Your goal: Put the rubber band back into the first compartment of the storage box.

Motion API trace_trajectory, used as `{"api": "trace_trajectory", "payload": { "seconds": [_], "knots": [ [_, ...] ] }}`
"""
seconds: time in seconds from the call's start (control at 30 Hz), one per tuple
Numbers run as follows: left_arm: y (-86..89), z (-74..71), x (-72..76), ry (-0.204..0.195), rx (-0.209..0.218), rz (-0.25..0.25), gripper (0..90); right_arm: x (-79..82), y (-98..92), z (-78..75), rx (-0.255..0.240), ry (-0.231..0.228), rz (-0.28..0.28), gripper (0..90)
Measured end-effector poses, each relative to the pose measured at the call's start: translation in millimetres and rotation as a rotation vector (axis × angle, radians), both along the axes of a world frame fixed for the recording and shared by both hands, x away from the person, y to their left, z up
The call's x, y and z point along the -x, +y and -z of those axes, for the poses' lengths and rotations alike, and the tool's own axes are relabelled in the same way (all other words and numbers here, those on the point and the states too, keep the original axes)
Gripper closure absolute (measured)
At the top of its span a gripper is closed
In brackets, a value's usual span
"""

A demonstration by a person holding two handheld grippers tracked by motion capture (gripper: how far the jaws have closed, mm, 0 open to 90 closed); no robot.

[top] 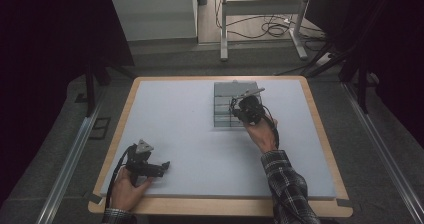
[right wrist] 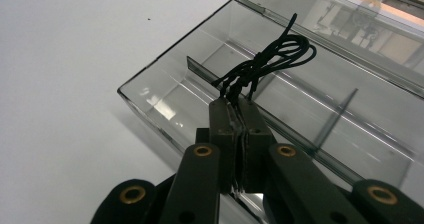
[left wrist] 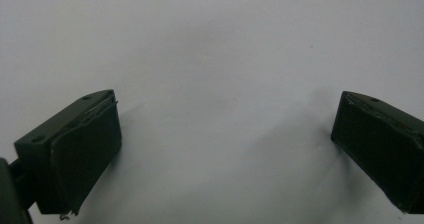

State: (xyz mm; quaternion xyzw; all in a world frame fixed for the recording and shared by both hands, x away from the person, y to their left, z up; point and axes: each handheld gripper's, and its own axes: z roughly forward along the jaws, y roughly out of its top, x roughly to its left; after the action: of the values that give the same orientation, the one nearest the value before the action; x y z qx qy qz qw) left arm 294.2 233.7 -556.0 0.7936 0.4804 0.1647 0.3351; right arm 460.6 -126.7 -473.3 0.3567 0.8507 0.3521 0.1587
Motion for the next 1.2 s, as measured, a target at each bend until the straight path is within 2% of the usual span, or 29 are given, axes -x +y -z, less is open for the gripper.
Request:
{"api": "trace_trajectory", "payload": {
  "seconds": [0.43, 0.9, 1.2],
  "knots": [
    [0.0, 0.0, 0.0, 0.0, 0.0, 0.0, 0.0, -14.0, 18.6, 10.1, -0.016, -0.018, 0.004, 86.1],
    [0.0, 0.0, 0.0, 0.0, 0.0, 0.0, 0.0, -28.5, 37.8, 21.6, 0.001, -0.028, 0.008, 86.0],
    [0.0, 0.0, 0.0, 0.0, 0.001, 0.0, 0.0, -35.2, 44.6, 29.2, 0.009, -0.016, 0.011, 84.2]
  ]
}}
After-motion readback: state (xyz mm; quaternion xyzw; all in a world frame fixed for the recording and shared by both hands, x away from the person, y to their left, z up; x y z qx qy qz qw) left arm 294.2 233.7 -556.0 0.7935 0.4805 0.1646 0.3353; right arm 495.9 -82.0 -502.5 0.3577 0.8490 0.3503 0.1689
